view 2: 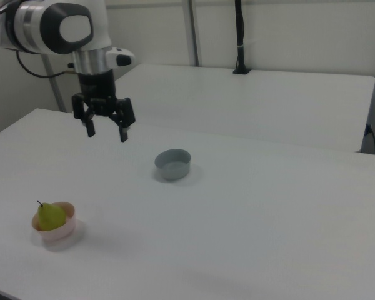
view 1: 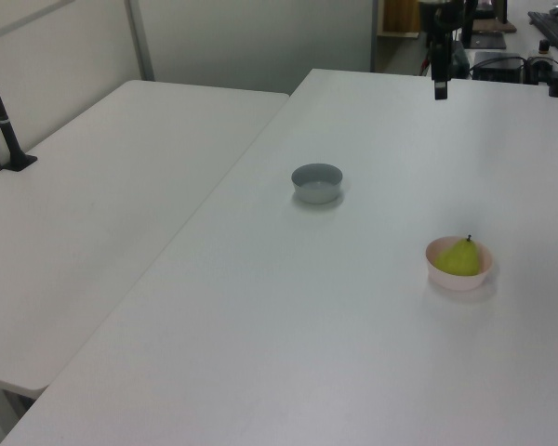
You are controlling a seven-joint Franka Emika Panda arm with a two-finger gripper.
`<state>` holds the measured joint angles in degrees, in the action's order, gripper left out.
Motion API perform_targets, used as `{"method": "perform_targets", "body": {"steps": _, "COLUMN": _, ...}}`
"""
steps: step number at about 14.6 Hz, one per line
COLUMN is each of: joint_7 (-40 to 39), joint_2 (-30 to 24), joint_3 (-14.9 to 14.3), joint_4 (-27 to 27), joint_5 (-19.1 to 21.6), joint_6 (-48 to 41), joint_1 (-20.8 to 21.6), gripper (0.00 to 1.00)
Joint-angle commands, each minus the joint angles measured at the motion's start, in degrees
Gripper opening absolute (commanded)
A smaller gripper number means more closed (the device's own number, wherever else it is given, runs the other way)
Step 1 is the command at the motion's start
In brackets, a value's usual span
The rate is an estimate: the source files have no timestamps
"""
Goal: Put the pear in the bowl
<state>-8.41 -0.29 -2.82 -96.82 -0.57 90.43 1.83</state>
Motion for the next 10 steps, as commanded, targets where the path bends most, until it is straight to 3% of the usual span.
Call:
{"method": "perform_targets", "body": {"steps": 1, "joint_7": -1.17, "joint_2": 1.69, "joint_3": -1.65, "joint_4": 0.75, "joint_5": -0.75, "joint_6": 3.52, "joint_1": -0.68, "gripper": 1.0}}
{"method": "perform_targets", "body": {"steps": 3, "joint_7": -0.82, "joint_2": 2.23, "joint_3": -3.24, "joint_4": 0.75, "joint_5": -0.14, "joint_6": 6.41, "joint_1": -0.69, "gripper": 1.0}}
{"method": "perform_targets", "body": {"steps": 10, "joint_7": -0.55, "joint_2": 2.76, "joint_3": -3.33, "joint_4": 0.66, "joint_5": -0.31, "joint_6": 6.95, "joint_1": -0.69, "gripper": 1.0}}
